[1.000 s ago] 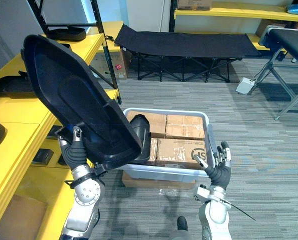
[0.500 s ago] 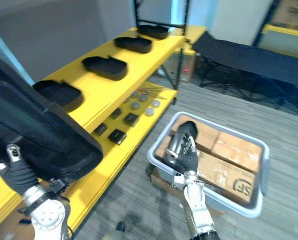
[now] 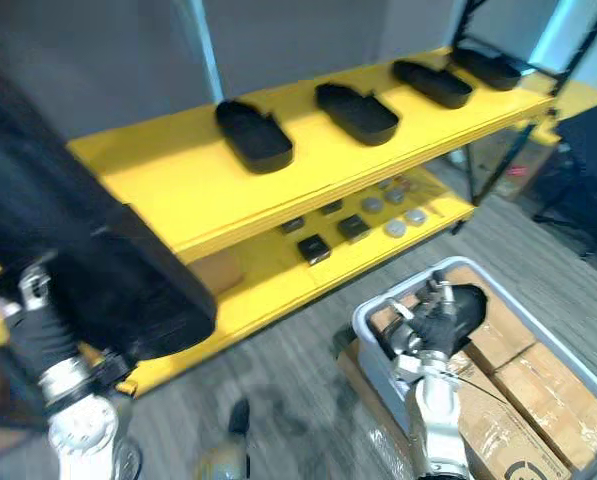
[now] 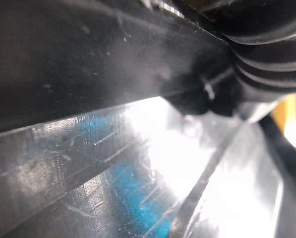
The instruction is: Walk over and take plastic housings, then place them on the shelf
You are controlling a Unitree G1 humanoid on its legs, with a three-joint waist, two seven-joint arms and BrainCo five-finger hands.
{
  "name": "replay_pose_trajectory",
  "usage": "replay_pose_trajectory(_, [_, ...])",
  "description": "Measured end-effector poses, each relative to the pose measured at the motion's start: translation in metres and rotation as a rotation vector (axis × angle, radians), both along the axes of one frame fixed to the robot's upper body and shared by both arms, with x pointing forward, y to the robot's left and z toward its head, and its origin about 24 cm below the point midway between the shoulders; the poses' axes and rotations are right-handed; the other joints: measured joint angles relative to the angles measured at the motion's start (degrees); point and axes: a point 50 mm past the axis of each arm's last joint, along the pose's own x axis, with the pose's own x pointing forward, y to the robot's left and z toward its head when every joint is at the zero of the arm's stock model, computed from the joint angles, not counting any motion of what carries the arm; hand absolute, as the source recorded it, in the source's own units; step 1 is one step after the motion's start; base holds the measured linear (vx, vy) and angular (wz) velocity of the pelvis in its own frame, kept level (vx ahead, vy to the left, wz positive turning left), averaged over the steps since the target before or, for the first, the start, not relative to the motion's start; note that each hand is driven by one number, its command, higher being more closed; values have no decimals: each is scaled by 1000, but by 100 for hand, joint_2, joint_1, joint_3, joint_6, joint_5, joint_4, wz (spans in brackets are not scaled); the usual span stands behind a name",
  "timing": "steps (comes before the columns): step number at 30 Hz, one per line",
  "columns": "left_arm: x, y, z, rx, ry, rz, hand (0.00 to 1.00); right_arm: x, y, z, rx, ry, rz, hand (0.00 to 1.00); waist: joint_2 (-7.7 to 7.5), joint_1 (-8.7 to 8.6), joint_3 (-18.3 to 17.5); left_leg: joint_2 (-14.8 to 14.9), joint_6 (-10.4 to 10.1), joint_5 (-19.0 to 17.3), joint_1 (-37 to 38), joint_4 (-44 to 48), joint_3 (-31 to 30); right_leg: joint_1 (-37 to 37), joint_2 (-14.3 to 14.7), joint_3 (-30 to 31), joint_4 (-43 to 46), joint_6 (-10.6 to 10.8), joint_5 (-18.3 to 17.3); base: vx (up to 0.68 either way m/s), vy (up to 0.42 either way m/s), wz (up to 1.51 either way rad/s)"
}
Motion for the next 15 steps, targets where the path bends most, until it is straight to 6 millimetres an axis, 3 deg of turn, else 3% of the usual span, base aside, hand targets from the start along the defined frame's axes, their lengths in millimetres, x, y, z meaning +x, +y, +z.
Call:
replay_pose_trajectory(1, [-1, -3, -3, 10, 22, -8, 100, 1, -6, 8, -29, -36, -8, 0, 137, 17, -11, -20, -382, 31, -31, 98, 53, -3, -73, 31, 15, 60, -84, -51, 79, 19])
replay_pose_trajectory(3, [-1, -1, -4, 36, 40, 9, 100, 4, -6, 12, -32, -66, -7, 0, 268, 26, 93, -18, -490, 57, -104, 328, 171, -27, -165, 127, 84, 102, -215, -73, 100, -3])
replay_pose_trajectory(4, [-2, 3, -5, 46, 50, 30, 100, 4, -4, 11, -24, -68, -1, 0, 218, 18, 166, -31, -771, -149, -112, 461, 318, -40, -279, 155, 119, 91, -265, -74, 116, -4])
replay_pose_trajectory(5, [-2, 5, -5, 47, 51, 44, 100, 4, -3, 11, -19, -73, -1, 0, 120, 44, 233, -9, -714, -251, -171, 726, 421, -62, -384, 184, 148, 90, -281, -35, 122, -13])
replay_pose_trajectory(6, [-3, 8, -5, 45, 57, 64, 100, 4, -2, 12, -15, -87, -3, 0, 153, 81, 249, 29, -570, -326, -304, 1225, 461, -89, -416, 250, 264, 157, -323, 17, 100, -25])
replay_pose_trajectory(7, [-5, 13, -6, 50, 62, 99, 100, 6, 1, 14, -9, -109, 4, 0, 194, 88, 301, 58, -609, -336, -349, 1592, 448, -54, -482, 340, 404, 265, -401, 44, 129, -19])
replay_pose_trajectory(9, [-5, 20, -3, 79, 56, 139, 100, 8, 8, 15, 2, -125, 32, 0, 124, 79, 303, -3, -571, -642, -537, 2014, 448, -54, -603, 322, 442, 282, -435, 76, 119, 1])
replay_pose_trajectory(12, [-4, 26, 4, 129, 38, 152, 100, 12, 17, 17, 37, -142, 45, 0, -170, 148, 445, -253, -480, -1003, -701, 2389, 450, 57, -868, 166, 438, 264, -458, 154, 151, 27])
replay_pose_trajectory(14, [-2, 28, 7, 133, 32, 157, 100, 14, 19, 18, 47, -158, 44, 0, -231, 68, 455, -517, -386, -1117, -685, 2367, 310, -174, -1147, 333, 1382, -84, -167, 229, 179, 62])
replay_pose_trajectory(15, [0, 29, 10, 142, 18, 156, 100, 14, 19, 19, 47, -163, 45, 0, -249, 74, 465, -673, -338, -1147, -514, 2198, 224, -613, -1325, 824, 2345, -684, 290, 325, 267, 72])
